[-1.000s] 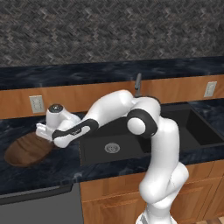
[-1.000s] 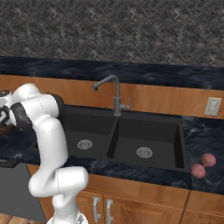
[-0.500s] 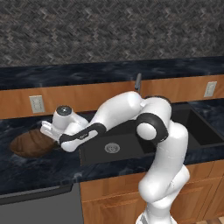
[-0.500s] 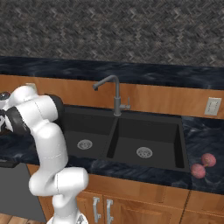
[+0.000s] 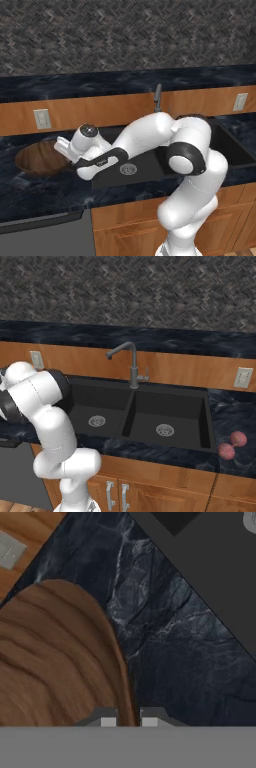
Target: Remove the onion and onion from the sink. Then move the bowl and cup from the counter to the sink for washing.
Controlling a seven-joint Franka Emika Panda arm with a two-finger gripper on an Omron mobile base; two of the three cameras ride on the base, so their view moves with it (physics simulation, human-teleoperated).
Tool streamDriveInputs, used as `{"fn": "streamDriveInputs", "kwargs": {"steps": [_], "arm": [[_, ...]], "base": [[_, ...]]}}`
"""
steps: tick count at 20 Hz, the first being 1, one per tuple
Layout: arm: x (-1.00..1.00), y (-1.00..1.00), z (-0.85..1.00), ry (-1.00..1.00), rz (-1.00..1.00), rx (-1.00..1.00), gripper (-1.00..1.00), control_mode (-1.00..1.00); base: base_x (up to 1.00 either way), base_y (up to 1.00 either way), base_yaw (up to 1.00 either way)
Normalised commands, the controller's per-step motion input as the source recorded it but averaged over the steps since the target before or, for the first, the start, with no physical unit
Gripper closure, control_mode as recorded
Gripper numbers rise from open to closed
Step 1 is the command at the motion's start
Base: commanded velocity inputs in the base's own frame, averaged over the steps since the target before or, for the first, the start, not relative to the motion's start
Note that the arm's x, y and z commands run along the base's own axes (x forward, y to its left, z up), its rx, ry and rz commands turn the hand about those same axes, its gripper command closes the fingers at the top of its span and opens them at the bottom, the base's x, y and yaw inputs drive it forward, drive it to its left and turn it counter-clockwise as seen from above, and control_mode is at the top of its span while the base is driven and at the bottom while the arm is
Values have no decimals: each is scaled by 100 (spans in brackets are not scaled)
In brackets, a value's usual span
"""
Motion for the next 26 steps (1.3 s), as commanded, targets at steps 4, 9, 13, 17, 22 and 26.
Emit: {"fn": "streamDriveInputs", "kwargs": {"steps": [4,9,13,17,22,26], "arm": [[-11,-29,23,0,-1,2,100,-100],[-9,-29,23,0,-1,0,100,-100],[-2,-26,20,0,-2,0,100,-100],[0,-22,17,0,-3,0,100,-100],[0,-24,16,0,-3,0,100,-100],[-1,-29,16,0,-2,0,100,-100]], "base": [[0,0,0],[0,0,0],[0,0,0],[0,0,0],[0,0,0],[0,0,0]]}}
